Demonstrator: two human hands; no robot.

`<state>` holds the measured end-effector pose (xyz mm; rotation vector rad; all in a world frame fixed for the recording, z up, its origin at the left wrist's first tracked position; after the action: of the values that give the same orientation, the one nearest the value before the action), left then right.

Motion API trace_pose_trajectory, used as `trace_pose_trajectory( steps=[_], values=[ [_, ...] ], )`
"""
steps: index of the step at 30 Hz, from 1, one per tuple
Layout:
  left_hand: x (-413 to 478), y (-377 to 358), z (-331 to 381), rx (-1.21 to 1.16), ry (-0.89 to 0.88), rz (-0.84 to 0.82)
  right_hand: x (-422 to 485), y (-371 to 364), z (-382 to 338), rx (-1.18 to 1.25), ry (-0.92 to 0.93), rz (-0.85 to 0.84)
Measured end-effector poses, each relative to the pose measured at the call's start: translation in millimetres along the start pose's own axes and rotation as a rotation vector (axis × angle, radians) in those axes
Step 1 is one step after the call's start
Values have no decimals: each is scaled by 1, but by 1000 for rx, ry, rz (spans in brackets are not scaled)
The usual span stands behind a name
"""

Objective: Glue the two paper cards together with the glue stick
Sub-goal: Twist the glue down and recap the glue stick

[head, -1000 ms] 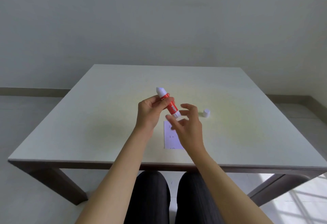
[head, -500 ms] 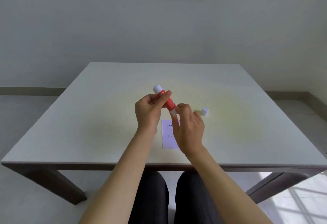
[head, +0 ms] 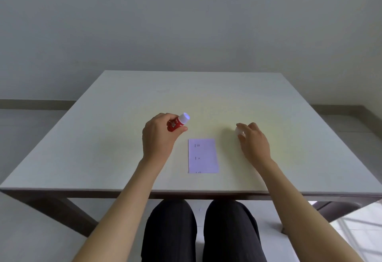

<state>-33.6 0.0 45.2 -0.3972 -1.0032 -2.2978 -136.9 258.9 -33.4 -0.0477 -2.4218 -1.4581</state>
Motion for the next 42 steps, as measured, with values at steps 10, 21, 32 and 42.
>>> trace_pose_trajectory(
  steps=[10, 21, 32, 42],
  values=[
    [-9, -10, 25, 45, -76, -53, -15, 34, -95, 851, 173, -77],
    [-15, -5, 38, 156, -225, -62, -23, 40, -113, 695, 293, -66],
    [-27, -15, 32, 300, -282, -80, -25, 17, -119, 342, 251, -236],
    [-25, -13, 24, 276, -237, -18, -37, 22, -150, 312, 452, -225]
  ],
)
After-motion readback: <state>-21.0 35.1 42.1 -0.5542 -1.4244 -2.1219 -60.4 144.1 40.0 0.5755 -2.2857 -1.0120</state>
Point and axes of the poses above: each hand's wrist, its own x-axis towards the middle knuckle, its own y-axis out of the back of the hand, z = x × y, the point moved 9 cm from there along x, towards the middle knuckle, and after that the axes turned 2 degrees about y, right-handed, at the moved point
